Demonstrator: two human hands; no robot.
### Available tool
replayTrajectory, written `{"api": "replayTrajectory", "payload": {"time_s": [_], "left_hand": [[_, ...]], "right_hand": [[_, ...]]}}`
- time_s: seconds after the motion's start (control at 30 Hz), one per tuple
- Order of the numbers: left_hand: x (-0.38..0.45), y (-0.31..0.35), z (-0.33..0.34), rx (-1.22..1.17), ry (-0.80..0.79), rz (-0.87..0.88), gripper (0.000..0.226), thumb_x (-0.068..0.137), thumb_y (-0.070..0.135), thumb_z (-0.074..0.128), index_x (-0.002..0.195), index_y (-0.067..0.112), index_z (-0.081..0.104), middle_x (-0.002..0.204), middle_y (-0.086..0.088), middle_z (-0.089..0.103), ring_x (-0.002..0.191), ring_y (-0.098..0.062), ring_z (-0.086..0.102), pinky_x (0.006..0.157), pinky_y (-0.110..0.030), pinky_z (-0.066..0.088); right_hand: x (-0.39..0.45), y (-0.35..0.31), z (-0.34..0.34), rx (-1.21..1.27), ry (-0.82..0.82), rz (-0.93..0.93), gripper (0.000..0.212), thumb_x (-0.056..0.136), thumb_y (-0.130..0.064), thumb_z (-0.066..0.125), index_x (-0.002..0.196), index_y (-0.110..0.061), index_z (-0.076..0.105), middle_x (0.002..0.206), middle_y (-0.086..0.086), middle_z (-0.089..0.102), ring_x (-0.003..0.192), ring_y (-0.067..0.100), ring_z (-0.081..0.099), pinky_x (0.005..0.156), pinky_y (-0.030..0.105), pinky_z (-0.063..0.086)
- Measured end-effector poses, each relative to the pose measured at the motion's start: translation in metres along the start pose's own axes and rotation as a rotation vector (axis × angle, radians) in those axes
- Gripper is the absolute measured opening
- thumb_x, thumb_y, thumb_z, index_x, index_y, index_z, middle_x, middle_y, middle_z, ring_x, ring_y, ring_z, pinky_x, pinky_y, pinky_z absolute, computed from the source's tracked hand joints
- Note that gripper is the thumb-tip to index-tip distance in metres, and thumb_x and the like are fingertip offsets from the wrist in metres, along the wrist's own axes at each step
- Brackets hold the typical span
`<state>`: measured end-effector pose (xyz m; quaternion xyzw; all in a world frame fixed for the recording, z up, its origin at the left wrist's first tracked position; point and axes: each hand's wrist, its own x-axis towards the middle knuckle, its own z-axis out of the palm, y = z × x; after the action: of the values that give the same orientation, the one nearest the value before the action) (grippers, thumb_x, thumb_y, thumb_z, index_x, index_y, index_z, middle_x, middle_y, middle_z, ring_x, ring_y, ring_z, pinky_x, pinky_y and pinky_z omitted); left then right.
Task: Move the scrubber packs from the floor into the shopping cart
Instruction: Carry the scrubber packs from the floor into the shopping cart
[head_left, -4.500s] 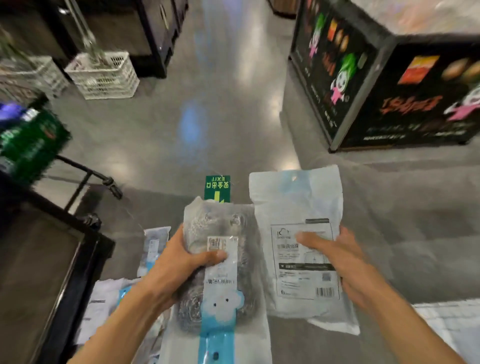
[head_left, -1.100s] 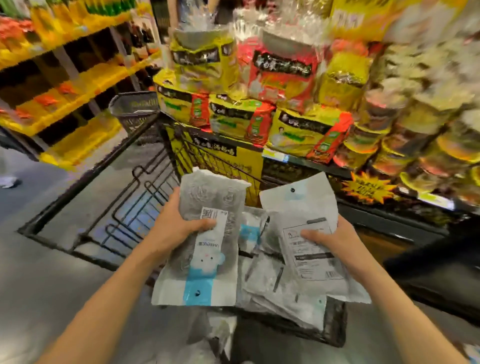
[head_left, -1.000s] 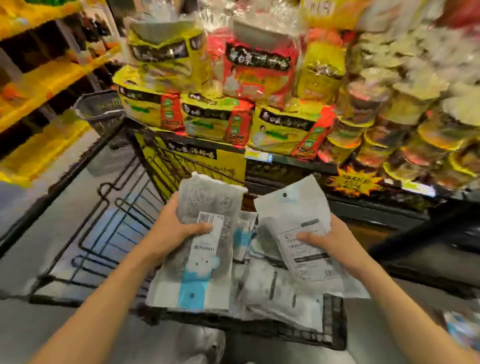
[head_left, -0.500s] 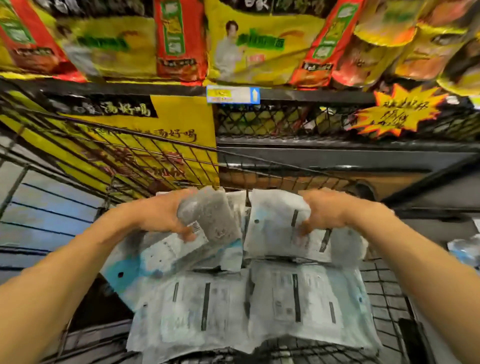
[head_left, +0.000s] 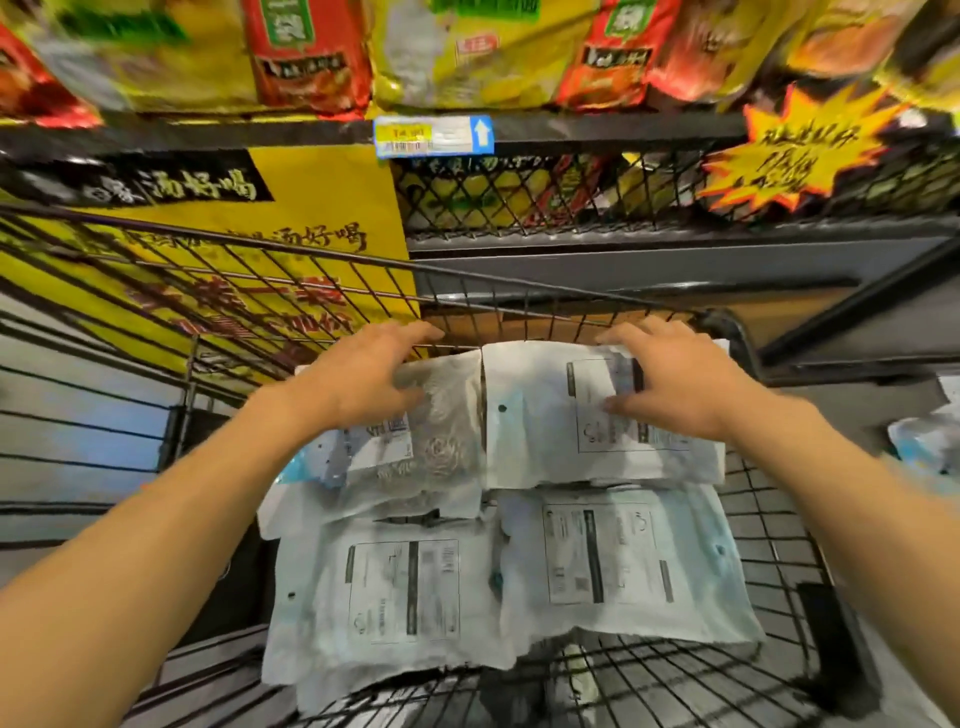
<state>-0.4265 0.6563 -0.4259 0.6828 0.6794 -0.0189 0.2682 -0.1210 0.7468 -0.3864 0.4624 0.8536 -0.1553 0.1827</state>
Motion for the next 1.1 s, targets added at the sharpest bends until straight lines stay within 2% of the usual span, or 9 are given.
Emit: {"api": "replayTrajectory", "payload": {"time_s": [0.3, 0.43, 0.53, 0.6, 0.7, 0.8, 0.9, 1.03, 1.1], "left_hand": [[-0.050, 0.151, -0.100, 0.190, 0.130, 0.148, 0.069, 0.095, 0.053, 0.059, 0.153, 0.025, 0.036, 0.147, -0.006, 0.051, 0.135, -0.030, 0.048, 0.107, -0.047, 0.046], [-0.060, 0.269, -0.130, 0.401, 0.240, 0.331, 0.080, 0.093, 0.063, 0.050, 0.158, 0.021, 0.028, 0.156, -0.009, 0.042, 0.142, -0.031, 0.040, 0.114, -0.045, 0.038], [-0.063, 0.362, -0.129, 0.464, 0.267, 0.399, 0.083, 0.095, 0.067, 0.043, 0.161, 0.023, 0.019, 0.164, -0.008, 0.030, 0.151, -0.031, 0.027, 0.122, -0.048, 0.026], [-0.060, 0.426, -0.120, 0.482, 0.262, 0.435, 0.084, 0.096, 0.068, 0.040, 0.162, 0.024, 0.015, 0.168, -0.007, 0.021, 0.154, -0.031, 0.019, 0.124, -0.050, 0.020], [-0.048, 0.520, -0.098, 0.481, 0.230, 0.480, 0.087, 0.095, 0.071, 0.038, 0.163, 0.025, 0.012, 0.170, -0.007, 0.016, 0.156, -0.031, 0.015, 0.125, -0.051, 0.018], [-0.036, 0.613, -0.073, 0.486, 0.208, 0.562, 0.087, 0.094, 0.074, 0.037, 0.163, 0.027, 0.012, 0.170, -0.005, 0.018, 0.156, -0.030, 0.017, 0.124, -0.051, 0.021], [-0.022, 0.702, -0.045, 0.476, 0.213, 0.643, 0.086, 0.093, 0.075, 0.036, 0.162, 0.028, 0.015, 0.169, -0.004, 0.022, 0.155, -0.028, 0.022, 0.123, -0.050, 0.024], [-0.006, 0.789, -0.009, 0.493, 0.177, 0.704, 0.084, 0.094, 0.073, 0.040, 0.162, 0.029, 0.018, 0.168, -0.003, 0.024, 0.155, -0.026, 0.022, 0.125, -0.054, 0.014], [0.005, 0.834, 0.008, 0.495, 0.159, 0.740, 0.084, 0.093, 0.073, 0.041, 0.161, 0.029, 0.020, 0.167, -0.002, 0.026, 0.154, -0.024, 0.024, 0.124, -0.054, 0.016]], "right_hand": [[-0.151, 0.050, -0.085, 0.097, 0.159, 0.176, 0.077, 0.082, -0.076, 0.054, 0.144, -0.030, 0.048, 0.139, 0.002, 0.060, 0.129, 0.029, 0.055, 0.100, 0.043, 0.049], [-0.237, 0.093, -0.121, 0.089, 0.283, 0.267, 0.094, 0.083, -0.086, 0.041, 0.154, -0.025, 0.041, 0.159, 0.007, 0.043, 0.146, 0.028, 0.041, 0.114, 0.042, 0.038], [-0.302, 0.145, -0.123, 0.116, 0.339, 0.384, 0.132, 0.057, -0.103, -0.004, 0.159, -0.027, 0.030, 0.167, 0.008, 0.028, 0.153, 0.028, 0.028, 0.123, 0.044, 0.029], [-0.344, 0.190, -0.114, 0.141, 0.381, 0.490, 0.144, 0.045, -0.103, -0.018, 0.159, -0.028, 0.030, 0.168, 0.008, 0.026, 0.153, 0.027, 0.027, 0.123, 0.042, 0.027], [-0.418, 0.249, -0.097, 0.226, 0.416, 0.626, 0.115, 0.068, -0.101, 0.013, 0.158, -0.031, 0.030, 0.167, 0.003, 0.027, 0.151, 0.024, 0.031, 0.119, 0.039, 0.031], [-0.491, 0.311, -0.072, 0.256, 0.449, 0.740, 0.078, 0.092, -0.073, 0.046, 0.157, -0.032, 0.032, 0.163, -0.001, 0.034, 0.148, 0.022, 0.035, 0.114, 0.035, 0.034], [-0.557, 0.373, -0.045, 0.305, 0.433, 0.882, 0.079, 0.091, -0.073, 0.045, 0.156, -0.029, 0.033, 0.161, -0.001, 0.038, 0.147, 0.023, 0.037, 0.115, 0.033, 0.032], [-0.621, 0.434, -0.010, 0.364, 0.426, 1.025, 0.109, 0.062, -0.086, 0.014, 0.154, -0.031, 0.037, 0.157, -0.001, 0.043, 0.145, 0.023, 0.040, 0.114, 0.037, 0.036], [-0.652, 0.459, 0.004, 0.420, 0.424, 1.109, 0.107, 0.063, -0.087, 0.017, 0.153, -0.031, 0.037, 0.158, -0.003, 0.041, 0.145, 0.024, 0.040, 0.113, 0.037, 0.037]]}}
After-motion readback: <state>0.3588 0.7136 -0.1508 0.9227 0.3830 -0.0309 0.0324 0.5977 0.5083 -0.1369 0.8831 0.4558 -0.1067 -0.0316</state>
